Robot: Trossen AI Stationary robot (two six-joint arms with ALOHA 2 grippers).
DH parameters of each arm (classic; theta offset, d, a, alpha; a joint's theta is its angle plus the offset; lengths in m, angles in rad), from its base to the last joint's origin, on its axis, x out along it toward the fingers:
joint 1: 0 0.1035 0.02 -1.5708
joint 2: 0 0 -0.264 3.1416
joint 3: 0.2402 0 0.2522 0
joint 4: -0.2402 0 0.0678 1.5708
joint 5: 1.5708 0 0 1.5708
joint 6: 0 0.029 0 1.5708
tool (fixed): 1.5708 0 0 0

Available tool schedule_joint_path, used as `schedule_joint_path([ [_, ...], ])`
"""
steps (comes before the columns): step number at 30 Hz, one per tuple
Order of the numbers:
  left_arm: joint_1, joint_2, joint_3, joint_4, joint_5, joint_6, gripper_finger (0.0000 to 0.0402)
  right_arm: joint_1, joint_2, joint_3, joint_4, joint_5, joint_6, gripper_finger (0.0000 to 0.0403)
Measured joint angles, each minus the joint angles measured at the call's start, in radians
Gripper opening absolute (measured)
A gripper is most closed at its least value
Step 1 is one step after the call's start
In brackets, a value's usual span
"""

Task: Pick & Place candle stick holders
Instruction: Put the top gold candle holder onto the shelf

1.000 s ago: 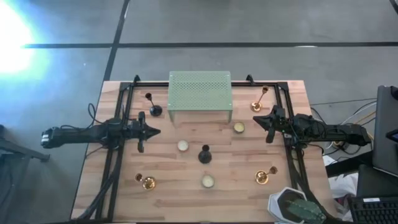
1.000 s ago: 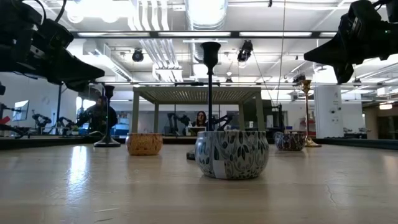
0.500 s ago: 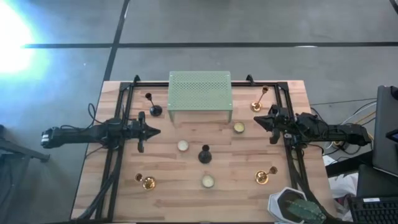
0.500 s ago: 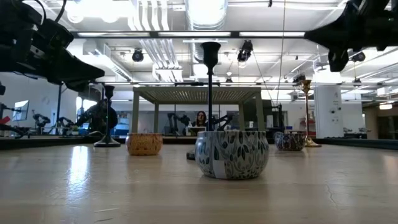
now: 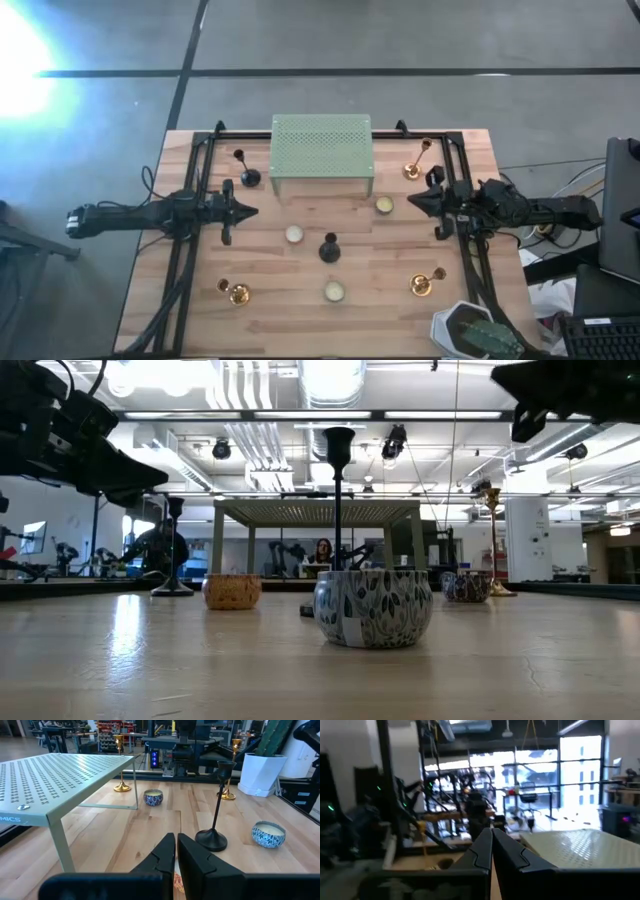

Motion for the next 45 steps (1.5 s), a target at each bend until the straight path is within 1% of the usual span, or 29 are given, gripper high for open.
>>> schedule_joint_path([
  [4, 0.000, 0.000, 0.000, 0.000, 0.000, 0.000, 0.0025, 0.000, 0.112, 0.055, 0.003, 0.004, -0.080, 0.0021],
  [7, 0.000, 0.000, 0.000, 0.000, 0.000, 0.000, 0.0025, 0.000, 0.183, 0.154, -0.045, 0.007, -0.139, 0.0046],
  [11, 0.000, 0.000, 0.000, 0.000, -0.005, 0.002, 0.0025, 0.000, 0.249, 0.357, -0.258, 0.011, -0.175, 0.0087],
  [13, 0.001, 0.000, 0.000, 0.004, -0.046, 0.014, 0.0025, 0.000, 0.281, 0.461, -0.395, 0.021, -0.174, 0.0107],
  [16, 0.001, 0.000, 0.000, 0.013, -0.090, 0.029, 0.0025, 0.000, 0.331, 0.593, -0.585, 0.055, -0.119, 0.0129],
  [19, 0.001, 0.000, 0.000, 0.014, -0.093, 0.028, 0.0025, 0.000, 0.375, 0.683, -0.732, 0.057, -0.072, 0.0141],
  [22, 0.001, 0.000, 0.000, 0.014, -0.093, 0.028, 0.0025, 0.000, 0.414, 0.732, -0.836, 0.077, -0.043, 0.0145],
  [24, 0.001, 0.000, 0.000, 0.015, -0.093, 0.027, 0.0025, 0.000, 0.436, 0.753, -0.908, 0.124, -0.009, 0.0143],
  [26, 0.001, 0.000, 0.000, 0.025, -0.103, 0.041, 0.0025, 0.000, 0.454, 0.768, -1.013, 0.192, 0.068, 0.0137],
  [29, 0.001, 0.000, 0.000, 0.034, -0.128, 0.069, 0.0025, 0.000, 0.468, 0.779, -1.194, 0.296, 0.220, 0.0126],
  [31, 0.000, 0.000, 0.000, 0.034, -0.149, 0.047, 0.0025, 0.001, 0.467, 0.770, -1.282, 0.353, 0.342, 0.0117],
  [33, 0.001, 0.000, 0.000, 0.034, -0.199, 0.000, 0.0025, 0.001, 0.460, 0.747, -1.336, 0.402, 0.437, 0.0108],
  [38, 0.001, 0.000, 0.000, 0.038, -0.216, -0.135, 0.0025, 0.001, 0.432, 0.666, -1.329, 0.525, 0.535, 0.0086],
  [42, 0.001, 0.000, 0.000, 0.078, -0.217, -0.189, 0.0025, 0.005, 0.413, 0.602, -1.328, 0.543, 0.610, 0.0069],
  [45, 0.001, 0.000, 0.000, 0.087, -0.217, -0.186, 0.0025, 0.034, 0.400, 0.565, -1.327, 0.572, 0.680, 0.0059],
])
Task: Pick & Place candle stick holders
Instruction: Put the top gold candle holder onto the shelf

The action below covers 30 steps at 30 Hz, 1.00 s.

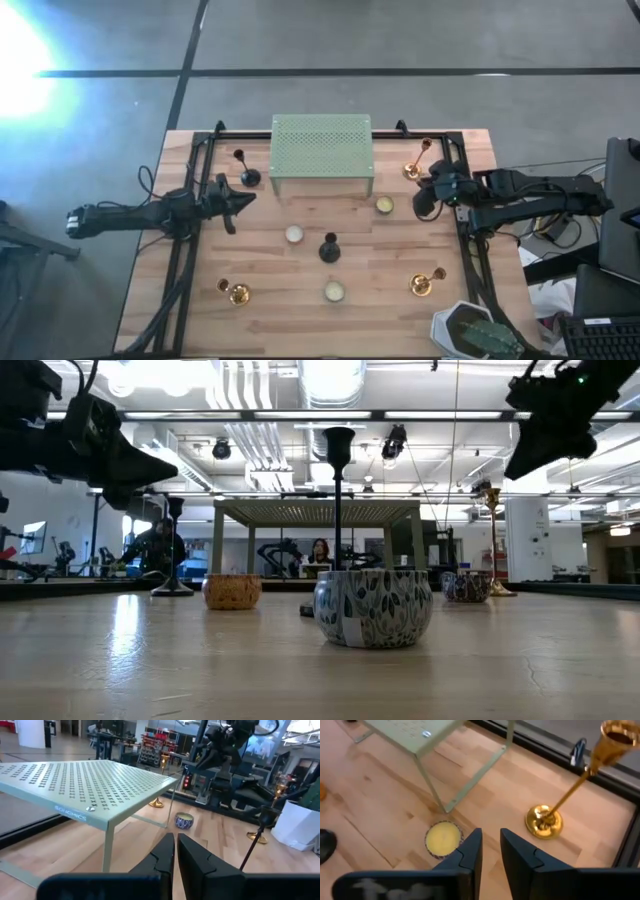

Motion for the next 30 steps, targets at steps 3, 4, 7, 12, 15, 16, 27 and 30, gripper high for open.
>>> schedule_joint_path([
  [3, 0.000, 0.000, 0.000, 0.007, -0.016, 0.060, 0.0025, 0.043, -0.008, -0.046, -0.001, 0.076, 0.089, 0.0050],
  [4, 0.000, 0.000, 0.000, 0.014, -0.031, 0.091, 0.0025, 0.058, -0.009, -0.062, 0.000, 0.116, 0.123, 0.0047],
  [7, 0.000, 0.000, 0.000, 0.051, -0.054, 0.106, 0.0025, 0.104, -0.007, -0.119, 0.011, 0.267, 0.238, 0.0041],
  [12, 0.000, 0.000, 0.000, 0.151, -0.056, 0.107, 0.0025, 0.135, -0.004, -0.236, 0.122, 0.429, 0.333, 0.0039],
  [15, 0.000, 0.000, 0.000, 0.195, -0.056, 0.109, 0.0025, 0.135, -0.004, -0.300, 0.239, 0.434, 0.292, 0.0046],
  [16, 0.000, 0.000, 0.000, 0.206, -0.056, 0.113, 0.0025, 0.135, -0.003, -0.318, 0.286, 0.445, 0.262, 0.0051],
  [27, 0.000, 0.000, 0.000, 0.232, -0.053, 0.185, 0.0025, 0.098, -0.003, -0.466, 0.552, 0.668, 0.137, 0.0133],
  [30, 0.000, 0.000, 0.000, 0.233, -0.053, 0.211, 0.0025, 0.071, -0.002, -0.498, 0.608, 0.688, 0.132, 0.0147],
])
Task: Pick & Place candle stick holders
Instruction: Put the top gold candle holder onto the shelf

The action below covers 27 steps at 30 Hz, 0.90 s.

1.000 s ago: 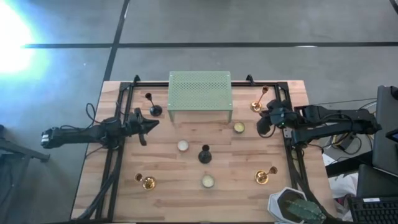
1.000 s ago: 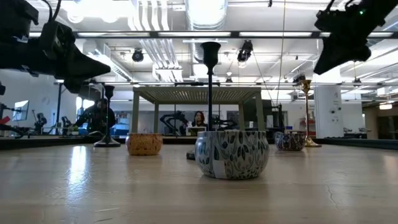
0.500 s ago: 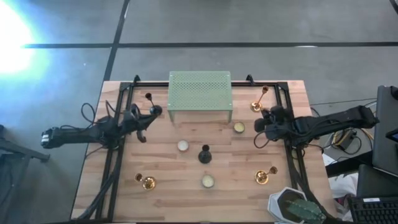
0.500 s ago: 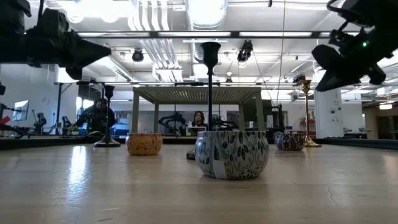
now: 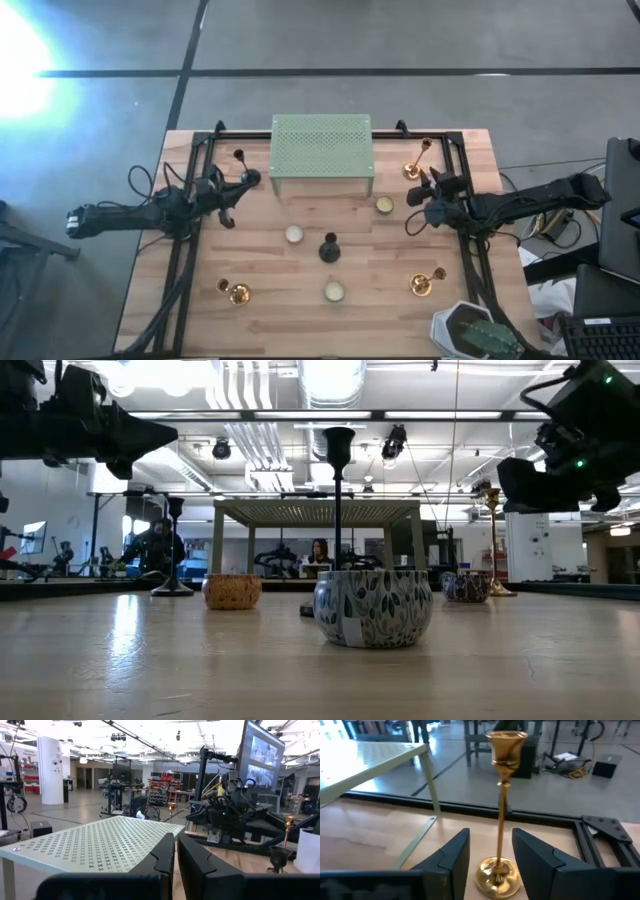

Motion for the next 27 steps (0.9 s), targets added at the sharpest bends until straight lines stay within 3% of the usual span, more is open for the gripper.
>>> schedule_joint_path([
  [8, 0.000, 0.000, 0.000, 0.001, 0.000, 0.033, 0.0025, -0.073, 0.000, -0.064, 0.196, -0.010, -0.089, 0.0160],
  [14, 0.000, 0.000, 0.000, 0.001, 0.000, 0.035, 0.0025, -0.165, -0.001, -0.086, 0.410, -0.115, -0.384, 0.0151],
  [27, 0.000, 0.000, 0.000, 0.003, 0.000, 0.036, 0.0025, -0.392, 0.065, -0.102, 0.594, -0.355, -0.504, 0.0139],
])
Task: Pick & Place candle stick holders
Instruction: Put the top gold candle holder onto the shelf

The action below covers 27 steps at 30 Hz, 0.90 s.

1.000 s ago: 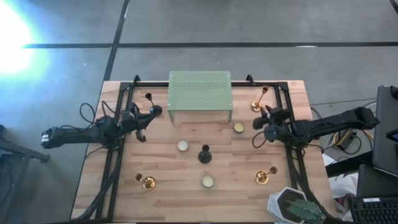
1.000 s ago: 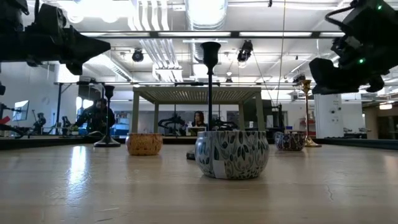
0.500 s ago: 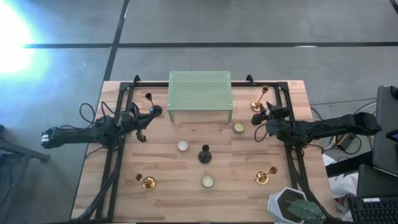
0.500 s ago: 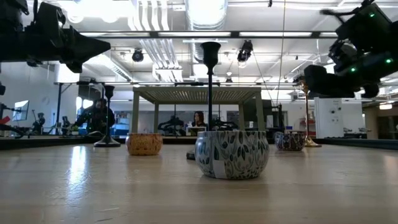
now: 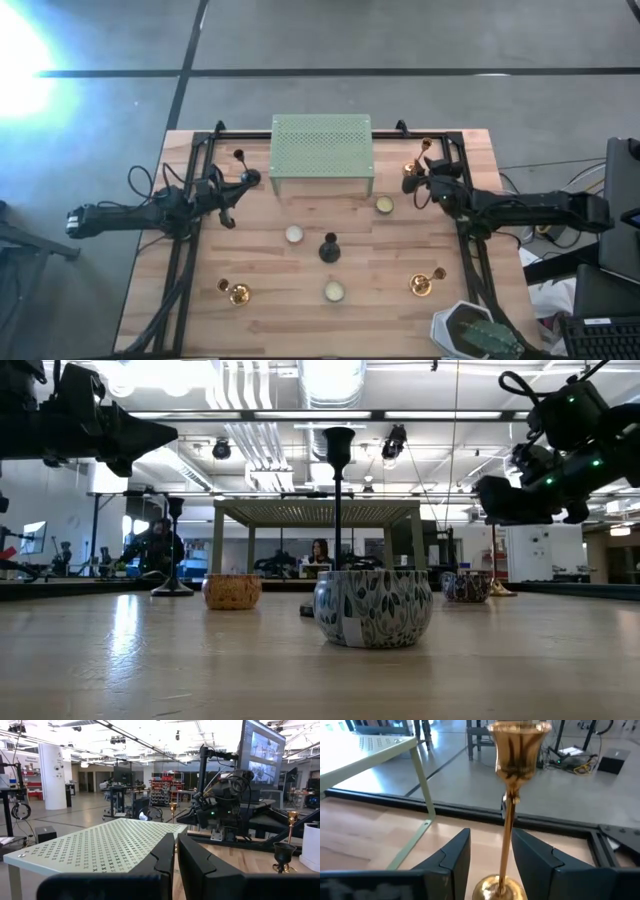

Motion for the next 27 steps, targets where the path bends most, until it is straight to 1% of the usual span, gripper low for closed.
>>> schedule_joint_path([
  [6, 0.000, 0.000, 0.000, 0.000, 0.000, 0.000, 0.0025, -0.095, 0.088, 0.000, 0.119, -0.100, -0.055, 0.0144],
  [10, 0.000, 0.000, 0.000, 0.000, 0.000, 0.000, 0.0025, -0.139, 0.154, 0.020, 0.142, -0.106, -0.057, 0.0139],
  [12, 0.000, 0.000, 0.000, 0.000, 0.000, 0.000, 0.0025, -0.148, 0.183, 0.036, 0.145, -0.107, -0.057, 0.0135],
  [15, 0.000, 0.000, 0.000, 0.000, 0.000, 0.000, 0.0025, -0.152, 0.222, 0.060, 0.145, -0.148, -0.066, 0.0128],
  [18, 0.000, 0.000, 0.000, 0.000, 0.000, 0.000, 0.0025, -0.151, 0.262, 0.086, 0.148, -0.159, -0.084, 0.0118],
  [21, 0.000, 0.000, 0.000, 0.000, 0.000, 0.000, 0.0025, -0.152, 0.300, 0.111, 0.145, -0.158, -0.093, 0.0092],
  [24, 0.000, 0.000, 0.000, 0.000, 0.000, -0.002, 0.0025, -0.151, 0.332, 0.131, 0.146, -0.158, -0.094, 0.0036],
  [25, 0.000, 0.000, 0.000, 0.000, 0.000, -0.002, 0.0025, -0.151, 0.338, 0.136, 0.146, -0.159, -0.094, 0.0023],
  [27, 0.000, 0.000, 0.000, -0.001, 0.000, -0.002, 0.0025, -0.151, 0.346, 0.147, 0.146, -0.158, -0.097, 0.0016],
])
